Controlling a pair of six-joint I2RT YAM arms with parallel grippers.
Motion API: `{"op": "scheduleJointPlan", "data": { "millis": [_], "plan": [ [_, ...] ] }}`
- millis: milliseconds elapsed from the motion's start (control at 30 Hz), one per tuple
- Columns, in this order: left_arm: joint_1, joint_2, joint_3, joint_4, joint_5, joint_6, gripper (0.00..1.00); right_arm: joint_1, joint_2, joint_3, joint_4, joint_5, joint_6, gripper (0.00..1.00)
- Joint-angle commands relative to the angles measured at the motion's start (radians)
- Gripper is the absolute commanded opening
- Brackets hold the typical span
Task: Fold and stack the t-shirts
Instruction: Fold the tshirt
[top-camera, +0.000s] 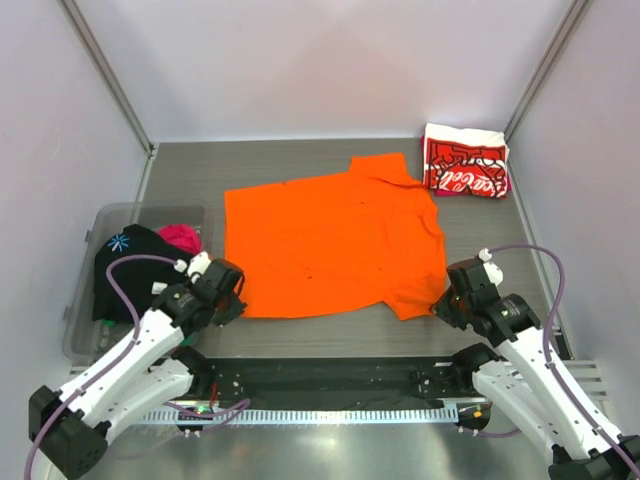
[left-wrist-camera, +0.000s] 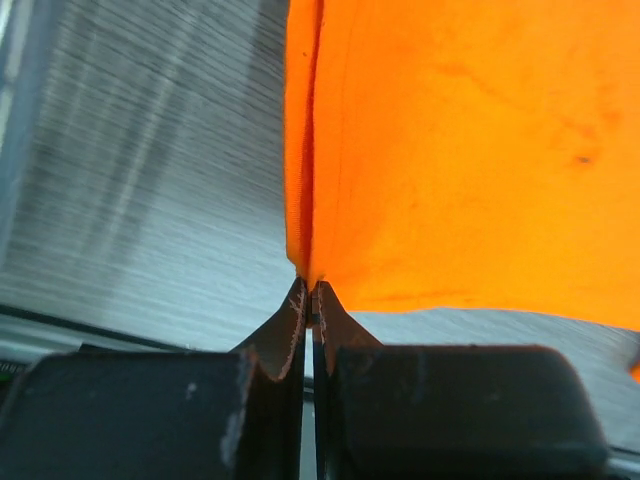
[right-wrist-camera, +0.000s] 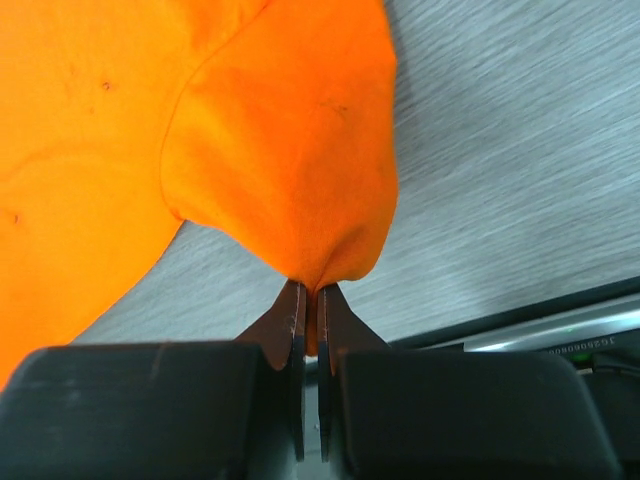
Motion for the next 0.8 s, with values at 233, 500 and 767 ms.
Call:
{"op": "scheduleJointPlan", "data": {
  "millis": [233, 500, 767],
  "plan": [
    [-0.004, -0.147, 0.134, -0.227, -0.024, -0.052, 0.00, 0.003, -0.027, 0.111, -0.082, -0.050, -0.022, 0.01],
    [-0.002, -0.072, 0.154, -0.160, -0.059, -0.005, 0.00, 0.003, 0.128, 0.258, -0.015, 0.031, -0.133, 0.01],
    [0.051, 0.129, 0.272, -0.107, -0.110, 0.121, 0.00, 0.003, 0.448, 0.494, 0.103, 0.114, -0.284, 0.01]
  ]
}}
